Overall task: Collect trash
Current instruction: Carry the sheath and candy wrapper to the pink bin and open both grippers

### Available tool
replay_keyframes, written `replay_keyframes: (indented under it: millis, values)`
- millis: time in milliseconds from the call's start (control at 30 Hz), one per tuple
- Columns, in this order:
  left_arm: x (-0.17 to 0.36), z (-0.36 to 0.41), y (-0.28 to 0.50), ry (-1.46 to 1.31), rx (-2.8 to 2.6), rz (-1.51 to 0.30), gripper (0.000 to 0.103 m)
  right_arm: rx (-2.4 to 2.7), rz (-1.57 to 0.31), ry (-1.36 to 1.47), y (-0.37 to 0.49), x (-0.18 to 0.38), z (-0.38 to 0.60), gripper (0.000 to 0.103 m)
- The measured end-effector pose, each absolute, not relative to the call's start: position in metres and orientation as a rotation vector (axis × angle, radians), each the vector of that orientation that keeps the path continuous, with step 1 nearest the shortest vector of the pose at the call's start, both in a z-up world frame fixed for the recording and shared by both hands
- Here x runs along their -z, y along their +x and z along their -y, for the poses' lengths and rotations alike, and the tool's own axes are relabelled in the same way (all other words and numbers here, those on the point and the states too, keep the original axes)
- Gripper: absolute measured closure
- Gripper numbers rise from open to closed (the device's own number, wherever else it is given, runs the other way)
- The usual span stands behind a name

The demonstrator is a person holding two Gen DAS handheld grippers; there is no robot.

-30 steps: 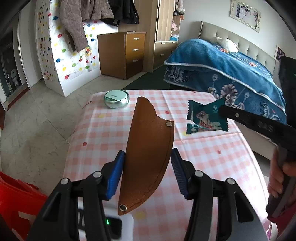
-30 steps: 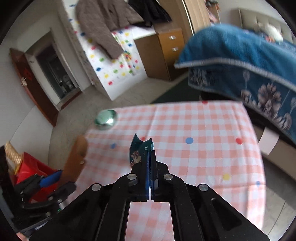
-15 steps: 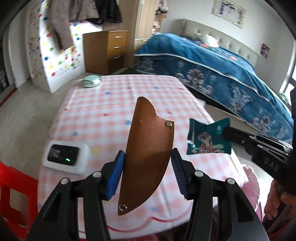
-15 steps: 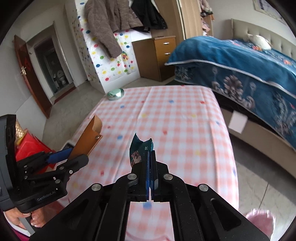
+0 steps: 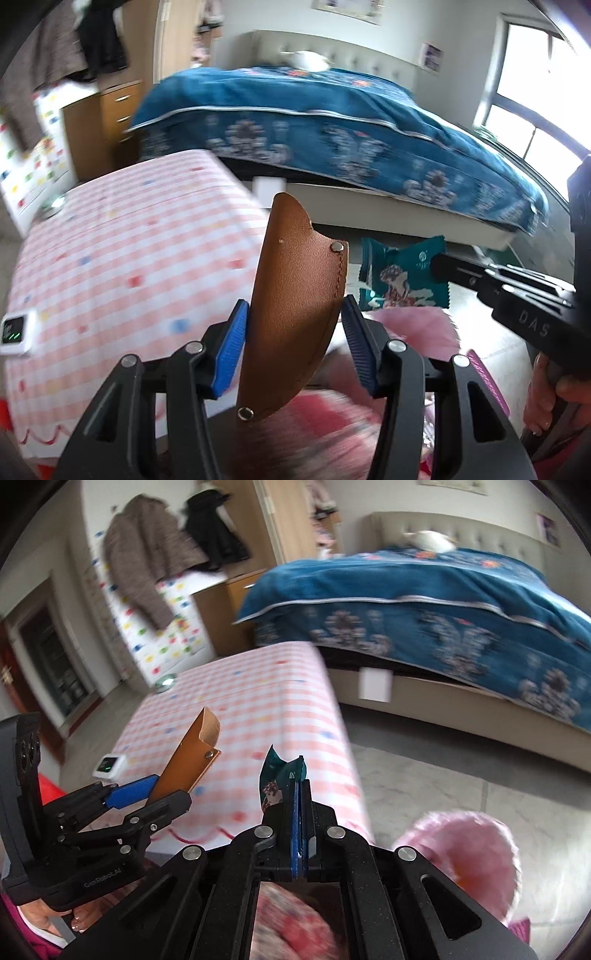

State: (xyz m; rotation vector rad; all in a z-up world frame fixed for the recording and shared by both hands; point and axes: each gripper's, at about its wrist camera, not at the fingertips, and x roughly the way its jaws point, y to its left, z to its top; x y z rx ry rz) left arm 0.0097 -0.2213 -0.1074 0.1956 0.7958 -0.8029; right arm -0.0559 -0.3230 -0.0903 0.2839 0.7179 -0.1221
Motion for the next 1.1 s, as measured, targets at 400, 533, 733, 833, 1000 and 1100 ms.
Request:
replay_keyframes:
  millis: [400,533,733,833,1000,1100]
  values:
    - [0.125,0.333,-0.058,0.376,1.039,-0.773,0.053,0.465,-0.744,0.334,-0.145,0.108,0.397,0.102]
    - [0.134,0.356,-0.067,0.413,1.078,-0.789,0.052,0.511,-0.746,0.372,-0.163,0.116,0.427,0.102]
    - [0.14,0.375,-0.068,0.428,1.094,-0.805,0.043,0.522,-0.743,0.4,-0.178,0.134,0.453,0.098]
    - [0.142,0.372,-0.062,0.397,1.088,-0.823,0.035,0.518,-0.756,0.433,-0.179,0.142,0.466,0.097]
    - [0.135,0.351,-0.05,0.376,1.025,-0.809,0.032,0.527,-0.76,0.462,-0.183,0.137,0.472,0.079]
    - [0.127,0.332,-0.041,0.342,0.97,-0.798,0.027,0.518,-0.753,0.458,-0.186,0.128,0.47,0.076]
